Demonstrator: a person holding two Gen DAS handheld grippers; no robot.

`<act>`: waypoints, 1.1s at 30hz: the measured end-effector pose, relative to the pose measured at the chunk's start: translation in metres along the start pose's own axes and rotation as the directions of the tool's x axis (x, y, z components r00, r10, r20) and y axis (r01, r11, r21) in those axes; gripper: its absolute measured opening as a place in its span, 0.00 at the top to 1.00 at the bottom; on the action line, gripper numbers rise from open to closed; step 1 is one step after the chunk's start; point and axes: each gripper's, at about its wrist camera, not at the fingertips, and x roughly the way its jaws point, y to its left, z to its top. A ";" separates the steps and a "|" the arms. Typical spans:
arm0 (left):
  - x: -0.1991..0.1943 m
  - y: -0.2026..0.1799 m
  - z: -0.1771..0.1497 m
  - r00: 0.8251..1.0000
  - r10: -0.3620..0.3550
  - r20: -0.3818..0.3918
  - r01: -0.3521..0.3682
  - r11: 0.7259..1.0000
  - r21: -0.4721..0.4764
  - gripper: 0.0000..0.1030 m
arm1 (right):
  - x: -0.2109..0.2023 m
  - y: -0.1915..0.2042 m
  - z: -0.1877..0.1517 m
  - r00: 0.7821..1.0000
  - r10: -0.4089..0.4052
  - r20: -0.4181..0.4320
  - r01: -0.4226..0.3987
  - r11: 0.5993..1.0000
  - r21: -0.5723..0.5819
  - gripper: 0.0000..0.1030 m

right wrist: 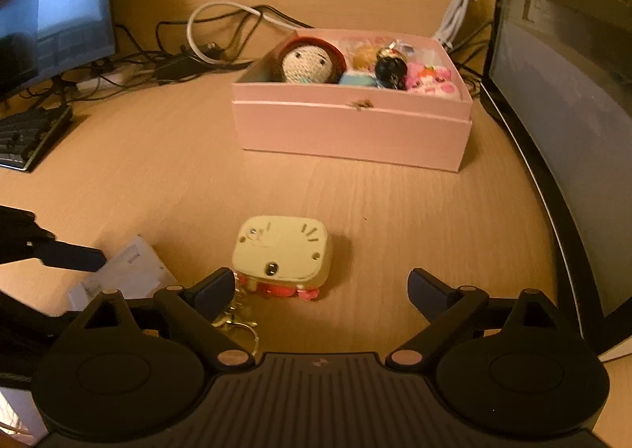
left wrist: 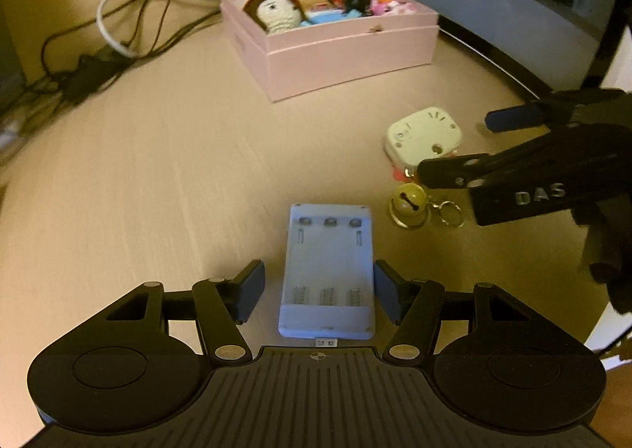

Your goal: Organize objects

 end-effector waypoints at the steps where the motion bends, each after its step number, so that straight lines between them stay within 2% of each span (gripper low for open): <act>1: 0.000 0.001 0.000 1.000 -0.004 0.006 0.005 1.000 -0.007 0.36 | 0.000 0.001 0.001 1.000 0.009 0.001 -0.009 1.000 0.003 0.08; 6: -0.001 -0.003 0.000 1.000 0.001 0.027 -0.001 1.000 0.012 0.37 | 0.006 0.011 0.007 1.000 0.017 0.007 -0.017 1.000 -0.003 0.08; 9: -0.002 -0.003 -0.002 0.999 0.005 0.044 -0.005 1.000 0.003 0.47 | 0.015 0.019 0.010 1.000 -0.005 -0.001 0.005 1.000 -0.024 0.10; 10: -0.003 -0.002 -0.003 0.999 0.007 0.052 -0.007 1.000 0.002 0.48 | 0.018 0.021 0.011 1.000 -0.014 -0.009 0.013 0.999 -0.030 0.12; 11: -0.003 -0.001 -0.004 0.998 0.002 0.061 -0.002 1.000 0.004 0.48 | 0.019 0.022 0.012 1.000 -0.020 -0.016 0.019 0.999 -0.038 0.22; 12: -0.003 -0.001 -0.006 0.998 -0.003 0.069 0.003 1.000 0.009 0.48 | 0.020 0.023 0.013 0.999 -0.028 -0.030 0.026 0.998 -0.049 0.41; 15: -0.004 0.005 -0.006 0.997 -0.033 0.076 0.033 0.999 0.000 0.49 | 0.011 0.019 0.019 0.999 -0.040 -0.030 0.039 0.999 -0.038 0.43; 19: -0.013 0.024 0.006 0.990 -0.103 0.097 0.110 0.991 -0.076 0.49 | -0.019 0.009 0.031 0.999 -0.045 0.013 0.046 0.999 -0.022 0.43; 22: -0.031 0.037 0.038 0.977 -0.137 0.165 0.155 0.983 -0.102 0.49 | -0.043 -0.003 0.039 0.997 -0.057 0.060 0.056 0.998 0.016 0.43; 27: -0.051 0.042 0.127 0.933 -0.153 0.326 0.183 0.981 -0.062 0.49 | -0.069 -0.014 0.043 0.990 -0.073 0.118 0.067 0.996 0.053 0.43; 30: -0.035 0.041 0.178 0.909 -0.201 0.365 0.243 0.967 -0.074 0.49 | -0.072 -0.015 0.041 0.988 -0.077 0.134 0.070 0.996 0.055 0.43; 32: -0.019 0.042 0.197 0.886 -0.237 0.398 0.297 0.950 -0.096 0.49 | -0.072 -0.015 0.037 0.987 -0.085 0.137 0.078 0.995 0.062 0.43; 33: -0.007 0.040 0.204 0.882 -0.235 0.407 0.294 0.952 -0.087 0.47 | -0.072 -0.015 0.035 0.986 -0.091 0.137 0.083 0.994 0.068 0.43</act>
